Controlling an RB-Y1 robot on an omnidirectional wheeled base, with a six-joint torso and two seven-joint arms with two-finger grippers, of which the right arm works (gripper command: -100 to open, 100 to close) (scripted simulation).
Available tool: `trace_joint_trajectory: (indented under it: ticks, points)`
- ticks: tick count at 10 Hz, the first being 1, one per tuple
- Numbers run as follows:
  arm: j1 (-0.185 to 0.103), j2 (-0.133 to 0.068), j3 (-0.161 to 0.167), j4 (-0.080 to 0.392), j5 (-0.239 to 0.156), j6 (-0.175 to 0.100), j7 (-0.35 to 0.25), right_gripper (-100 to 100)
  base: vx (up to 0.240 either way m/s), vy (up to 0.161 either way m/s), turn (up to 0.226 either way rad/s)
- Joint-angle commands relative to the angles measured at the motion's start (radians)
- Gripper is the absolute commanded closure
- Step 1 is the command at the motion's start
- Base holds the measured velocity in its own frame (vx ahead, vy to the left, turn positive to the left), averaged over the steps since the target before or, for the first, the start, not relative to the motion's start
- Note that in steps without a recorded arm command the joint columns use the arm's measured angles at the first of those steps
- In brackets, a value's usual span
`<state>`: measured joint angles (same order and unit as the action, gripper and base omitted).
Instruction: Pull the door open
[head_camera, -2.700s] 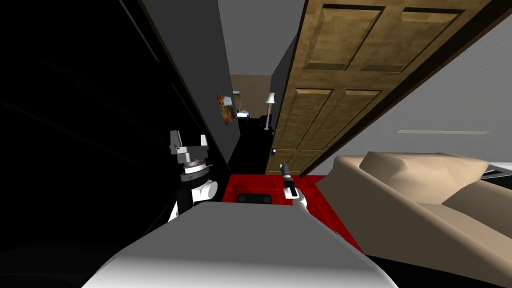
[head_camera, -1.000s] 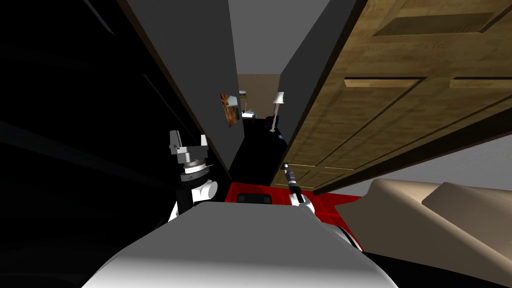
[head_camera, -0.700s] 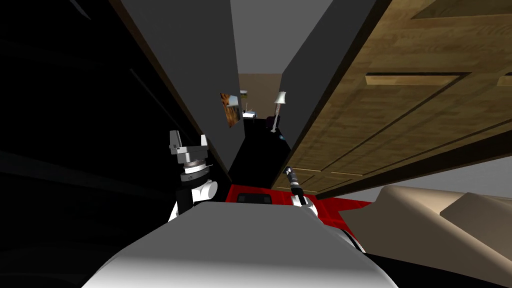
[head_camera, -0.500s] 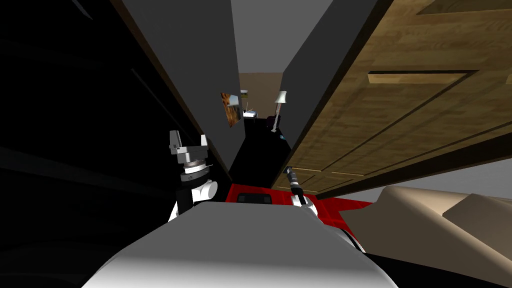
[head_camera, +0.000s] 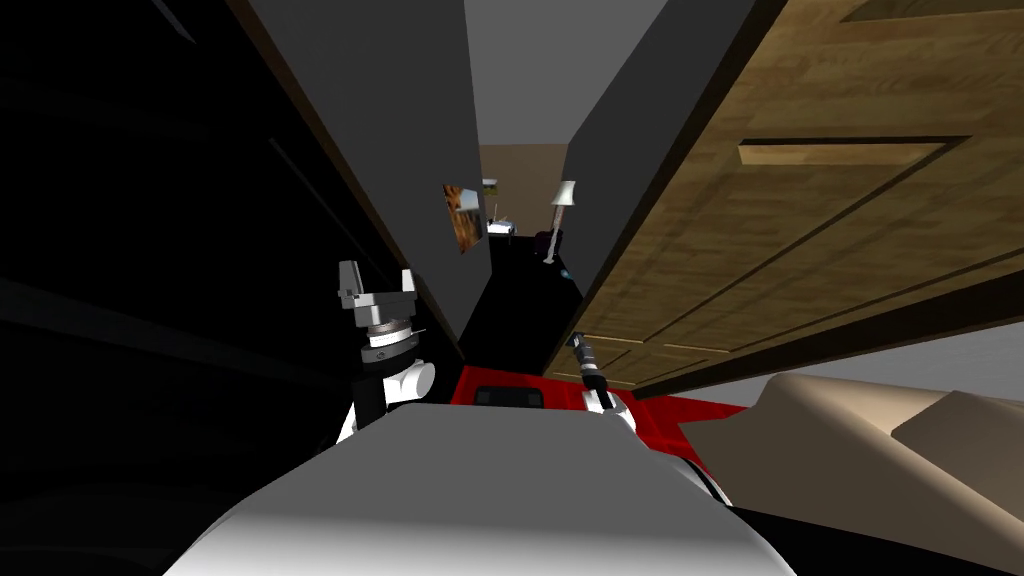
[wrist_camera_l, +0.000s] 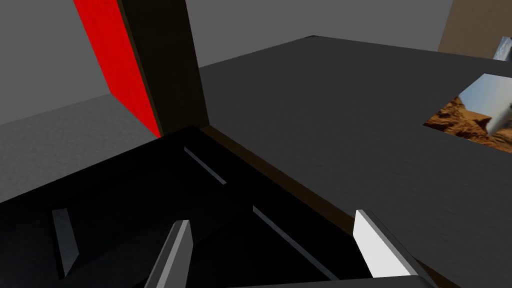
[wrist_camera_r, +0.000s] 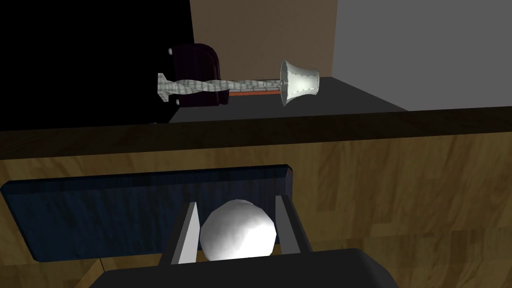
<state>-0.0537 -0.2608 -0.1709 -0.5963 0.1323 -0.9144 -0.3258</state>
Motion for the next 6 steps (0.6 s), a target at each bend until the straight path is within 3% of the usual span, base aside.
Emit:
trace_joint_trajectory:
  ticks: [1,6]
  points:
    - [0.008,-0.007,0.008,0.001,0.009,-0.011,-0.015,100,-0.146,-0.063,0.094]
    - [0.043,-0.044,0.042,-0.016,0.049,-0.052,-0.080,100,-0.174,-0.048,0.081]
